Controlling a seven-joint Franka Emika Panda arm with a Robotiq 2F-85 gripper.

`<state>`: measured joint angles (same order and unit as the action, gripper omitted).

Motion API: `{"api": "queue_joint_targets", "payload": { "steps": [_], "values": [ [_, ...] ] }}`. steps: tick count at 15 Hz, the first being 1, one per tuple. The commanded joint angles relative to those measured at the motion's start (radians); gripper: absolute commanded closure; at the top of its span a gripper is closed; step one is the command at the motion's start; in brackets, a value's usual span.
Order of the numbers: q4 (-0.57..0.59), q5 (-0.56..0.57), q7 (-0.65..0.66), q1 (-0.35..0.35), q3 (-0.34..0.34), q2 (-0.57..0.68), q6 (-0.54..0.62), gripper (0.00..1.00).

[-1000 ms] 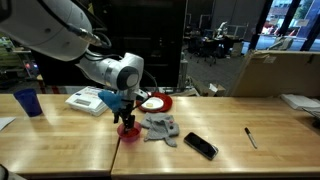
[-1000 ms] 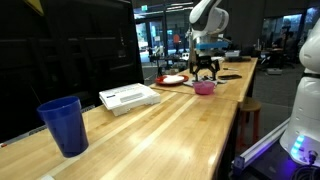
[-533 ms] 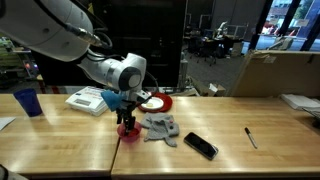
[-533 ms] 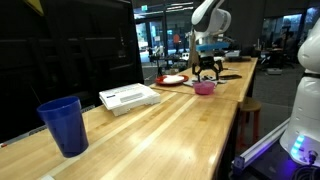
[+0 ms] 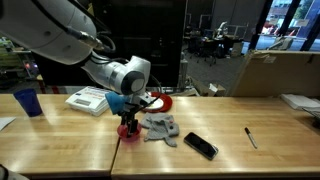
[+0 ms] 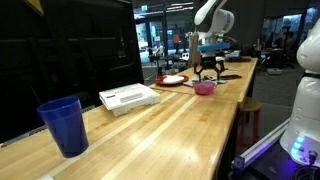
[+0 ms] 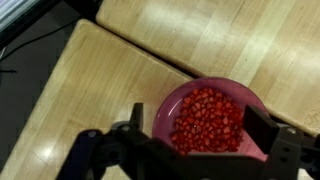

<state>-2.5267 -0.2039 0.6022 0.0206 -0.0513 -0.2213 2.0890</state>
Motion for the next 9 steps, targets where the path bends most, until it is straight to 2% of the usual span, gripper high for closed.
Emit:
{"api": "queue_joint_targets", "payload": {
  "steps": [1,4,9],
  "values": [
    [-0.033,-0.022,-0.019,0.009,0.015,0.009,0.041,0.00],
    [-0.054,-0.028,-0.036,0.009,0.027,0.017,0.057,0.00],
    [-0.053,-0.084,-0.148,-0.004,0.038,0.038,0.078,0.00]
  ]
}}
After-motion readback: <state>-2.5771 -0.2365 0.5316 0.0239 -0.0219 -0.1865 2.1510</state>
